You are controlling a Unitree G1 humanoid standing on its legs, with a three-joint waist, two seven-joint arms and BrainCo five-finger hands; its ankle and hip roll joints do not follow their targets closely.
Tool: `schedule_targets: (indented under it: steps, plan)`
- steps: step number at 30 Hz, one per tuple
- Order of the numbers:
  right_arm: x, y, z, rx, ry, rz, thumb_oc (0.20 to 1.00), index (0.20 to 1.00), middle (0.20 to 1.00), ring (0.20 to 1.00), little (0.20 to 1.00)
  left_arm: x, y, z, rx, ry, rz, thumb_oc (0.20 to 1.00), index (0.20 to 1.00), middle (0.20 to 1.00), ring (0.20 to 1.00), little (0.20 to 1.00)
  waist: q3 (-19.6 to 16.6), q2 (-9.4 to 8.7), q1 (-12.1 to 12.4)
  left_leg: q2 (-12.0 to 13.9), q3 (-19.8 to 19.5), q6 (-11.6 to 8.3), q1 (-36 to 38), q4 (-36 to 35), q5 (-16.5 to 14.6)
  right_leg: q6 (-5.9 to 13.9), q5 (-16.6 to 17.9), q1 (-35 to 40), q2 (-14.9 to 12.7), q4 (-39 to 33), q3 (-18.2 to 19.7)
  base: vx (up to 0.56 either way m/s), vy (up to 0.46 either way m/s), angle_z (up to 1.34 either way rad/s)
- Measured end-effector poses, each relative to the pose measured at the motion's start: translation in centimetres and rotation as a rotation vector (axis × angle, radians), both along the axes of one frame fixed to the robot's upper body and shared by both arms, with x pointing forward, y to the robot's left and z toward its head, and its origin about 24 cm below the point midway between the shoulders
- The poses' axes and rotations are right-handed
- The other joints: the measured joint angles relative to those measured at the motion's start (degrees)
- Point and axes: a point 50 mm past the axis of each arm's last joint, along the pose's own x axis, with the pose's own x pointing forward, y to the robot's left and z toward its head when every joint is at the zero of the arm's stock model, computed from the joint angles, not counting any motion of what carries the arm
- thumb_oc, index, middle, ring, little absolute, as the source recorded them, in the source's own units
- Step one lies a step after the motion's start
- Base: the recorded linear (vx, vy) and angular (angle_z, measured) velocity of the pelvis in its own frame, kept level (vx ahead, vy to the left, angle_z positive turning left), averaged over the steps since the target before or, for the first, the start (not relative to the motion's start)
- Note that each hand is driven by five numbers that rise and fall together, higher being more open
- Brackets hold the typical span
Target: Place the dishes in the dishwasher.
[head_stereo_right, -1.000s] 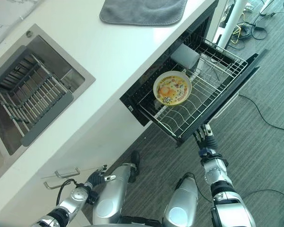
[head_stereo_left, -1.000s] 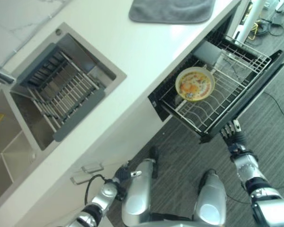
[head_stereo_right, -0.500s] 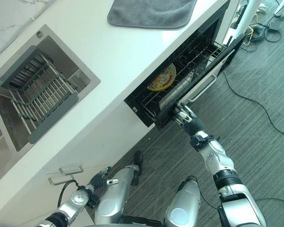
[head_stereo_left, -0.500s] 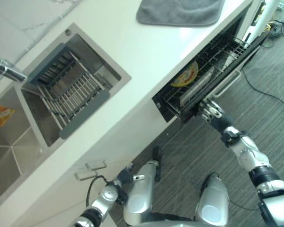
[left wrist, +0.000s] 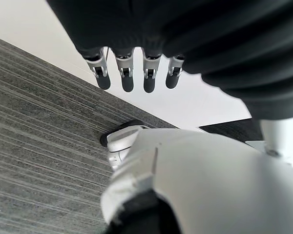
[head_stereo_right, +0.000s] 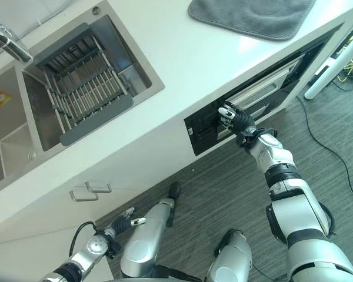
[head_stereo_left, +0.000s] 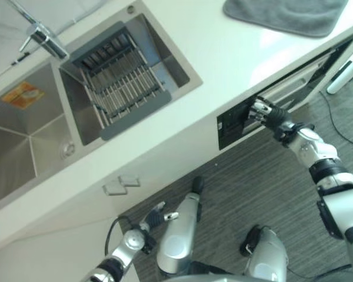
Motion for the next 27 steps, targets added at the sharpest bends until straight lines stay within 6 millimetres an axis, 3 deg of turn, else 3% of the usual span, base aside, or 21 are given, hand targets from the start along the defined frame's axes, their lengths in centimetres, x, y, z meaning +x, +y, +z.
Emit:
schedule_targets:
  steps: [3,7,10,13,14,15,16,18,20,21,23,27]
  plan:
    - [0.2,0.1,0.3,-0.015,0.002,-0.017,1.000,1.000,1.000,1.000,1.000,0.3,0.2,0.2,0.024,-0.019,-0.028,1.000,1.000,1.000,1.000,1.000,0.33,-1.17,0.05,0.14,-0.38,0.20,-0.84,0.13,-0.15,-0.53,0.04,-0.08,0.11,-0.53,-0.95,0.05,0.066,0.08]
    - [0.9,0.2,1.3,-0.034,0.005,-0.041,1.000,1.000,1.000,1.000,1.000,2.2,2.3,2.1,0.182,-0.109,-0.152,1.000,1.000,1.000,1.000,1.000,0.50,-5.92,0.79,1.94,-1.75,-0.31,-5.01,0.12,0.14,-0.94,2.29,-1.91,2.98,-4.38,-2.54,0.00,-0.020,0.05]
    - [1.0,0.2,1.5,-0.028,0.000,-0.040,1.000,1.000,1.000,1.000,1.000,2.9,2.4,2.6,0.198,-0.124,-0.157,1.000,1.000,1.000,1.000,1.000,0.55,-6.21,0.74,2.13,-1.91,-0.42,-6.08,0.06,0.42,-0.56,3.42,-2.20,3.71,-6.30,-2.67,-0.01,-0.028,0.01]
    - [1.4,2.5,1.5,0.006,-0.009,0.010,1.000,1.000,1.000,1.000,1.000,3.2,2.6,2.8,0.182,-0.084,-0.159,1.000,1.000,1.000,1.000,1.000,0.52,-6.27,0.35,2.31,-1.65,-0.11,-6.37,-0.05,0.83,0.34,4.37,-2.17,4.05,-7.76,-2.51,-0.03,-0.027,-0.05]
    - [1.4,3.7,0.9,0.125,-0.005,0.023,1.000,1.000,1.000,1.000,1.000,3.5,2.5,2.9,0.156,-0.061,-0.149,1.000,1.000,1.000,1.000,1.000,0.52,-6.27,-0.26,2.62,-1.40,-0.04,-6.04,-0.46,0.93,0.63,5.14,-1.90,4.47,-8.67,-2.28,-0.06,-0.048,-0.21]
    - [1.1,5.2,-0.7,0.218,0.018,0.045,1.000,1.000,1.000,1.000,1.000,3.7,2.0,2.8,0.102,-0.031,-0.130,1.000,1.000,1.000,1.000,1.000,0.51,-6.26,-0.87,3.01,-0.45,0.06,-4.53,-2.29,1.62,0.75,5.92,-1.03,4.88,-10.29,-1.82,-0.06,-0.040,-0.36]
    - [-0.9,7.0,-5.4,0.284,0.107,0.088,1.000,1.000,1.000,1.000,1.000,3.6,0.9,2.4,0.023,0.005,-0.103,1.000,1.000,1.000,1.000,1.000,0.48,-6.32,-1.03,3.23,1.15,0.17,-1.18,-4.75,1.95,1.01,6.93,0.97,5.14,-12.84,-0.86,-0.06,0.005,-0.39]
    - [-5.6,8.1,-13.1,0.312,0.303,0.083,1.000,1.000,1.000,1.000,1.000,3.3,-0.6,1.8,-0.037,0.031,-0.087,1.000,1.000,1.000,1.000,1.000,0.41,-6.22,-3.18,3.36,2.92,0.58,2.49,-7.63,2.26,1.49,8.24,3.48,4.96,-15.93,0.42,-0.07,0.041,-0.38]
    - [-9.5,8.0,-17.8,0.273,0.463,0.065,1.000,1.000,1.000,1.000,1.000,2.4,-0.4,0.9,-0.071,0.075,-0.019,1.000,1.000,1.000,1.000,1.000,0.12,-5.52,-6.34,3.14,4.88,0.92,4.71,-9.68,2.82,2.21,10.58,5.41,5.46,-19.47,1.80,-0.07,0.004,-0.48]
    - [-10.7,7.0,-18.9,0.240,0.492,0.045,1.000,1.000,1.000,1.000,1.000,2.2,-0.3,0.5,-0.085,0.093,0.012,1.000,1.000,1.000,1.000,1.000,-0.10,-4.84,-8.45,3.25,5.43,1.03,4.72,-9.98,2.98,2.36,11.80,5.91,5.76,-21.33,2.09,0.02,-0.060,-0.42]
    - [-11.6,5.2,-19.7,0.196,0.523,-0.004,1.000,1.000,1.000,1.000,1.000,1.9,-0.2,0.2,-0.097,0.111,0.048,1.000,1.000,1.000,1.000,1.000,-0.20,-4.29,-10.43,3.82,6.36,1.01,5.67,-10.97,3.14,2.46,13.72,6.93,6.54,-24.58,2.89,0.02,-0.091,-0.32]
    - [-13.5,0.0,-20.3,0.128,0.489,-0.167,1.000,1.000,1.000,1.000,1.000,0.4,-0.7,-0.8,-0.107,0.159,0.068,1.000,1.000,1.000,1.000,1.000,-3.98,-2.34,-10.82,5.07,7.60,0.79,8.23,-16.15,4.38,2.19,15.16,8.04,7.92,-28.03,3.40,0.02,-0.115,-0.13]
